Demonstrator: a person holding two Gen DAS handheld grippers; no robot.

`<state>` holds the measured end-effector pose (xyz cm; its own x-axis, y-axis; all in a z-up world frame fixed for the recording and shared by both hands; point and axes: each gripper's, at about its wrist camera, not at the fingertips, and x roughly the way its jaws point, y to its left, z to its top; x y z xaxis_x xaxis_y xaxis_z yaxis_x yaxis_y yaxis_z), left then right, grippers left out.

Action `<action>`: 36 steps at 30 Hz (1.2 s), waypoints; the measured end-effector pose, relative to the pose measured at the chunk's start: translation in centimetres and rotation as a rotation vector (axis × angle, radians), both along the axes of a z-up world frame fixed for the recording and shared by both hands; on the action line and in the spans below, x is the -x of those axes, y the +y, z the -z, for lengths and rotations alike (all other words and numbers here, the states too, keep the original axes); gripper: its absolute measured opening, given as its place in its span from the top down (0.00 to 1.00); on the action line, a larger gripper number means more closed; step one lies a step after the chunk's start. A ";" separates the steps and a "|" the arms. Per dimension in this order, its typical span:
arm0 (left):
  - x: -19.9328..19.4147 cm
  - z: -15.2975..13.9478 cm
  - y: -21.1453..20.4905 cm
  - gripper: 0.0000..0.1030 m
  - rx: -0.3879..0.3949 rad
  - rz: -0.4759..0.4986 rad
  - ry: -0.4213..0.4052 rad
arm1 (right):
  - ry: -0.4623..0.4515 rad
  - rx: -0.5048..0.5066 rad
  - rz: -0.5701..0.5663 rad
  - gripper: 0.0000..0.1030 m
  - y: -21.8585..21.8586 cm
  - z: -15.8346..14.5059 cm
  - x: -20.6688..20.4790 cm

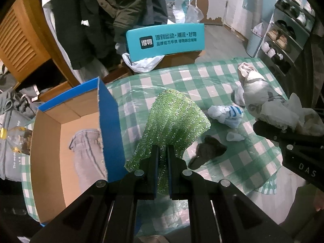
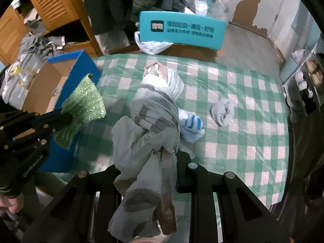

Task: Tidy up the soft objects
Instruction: 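Carry the green scrubber and grey cloth over the cardboard box with both grippers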

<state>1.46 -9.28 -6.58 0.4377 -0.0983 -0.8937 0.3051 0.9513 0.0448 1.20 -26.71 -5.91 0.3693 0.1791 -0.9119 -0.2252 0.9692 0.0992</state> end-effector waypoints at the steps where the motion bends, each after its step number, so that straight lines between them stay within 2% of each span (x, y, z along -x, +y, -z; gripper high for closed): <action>1: 0.0 -0.1 0.2 0.93 0.000 -0.002 -0.003 | -0.003 -0.001 -0.006 0.78 0.3 -0.2 0.0; 20: 0.7 -1.6 6.6 0.93 0.005 -0.102 -0.044 | -0.026 -0.015 -0.127 0.78 7.9 -2.0 -0.7; 36: 1.1 -1.7 14.7 0.93 0.038 -0.235 -0.058 | 0.009 -0.022 -0.228 0.78 16.2 -1.4 -1.6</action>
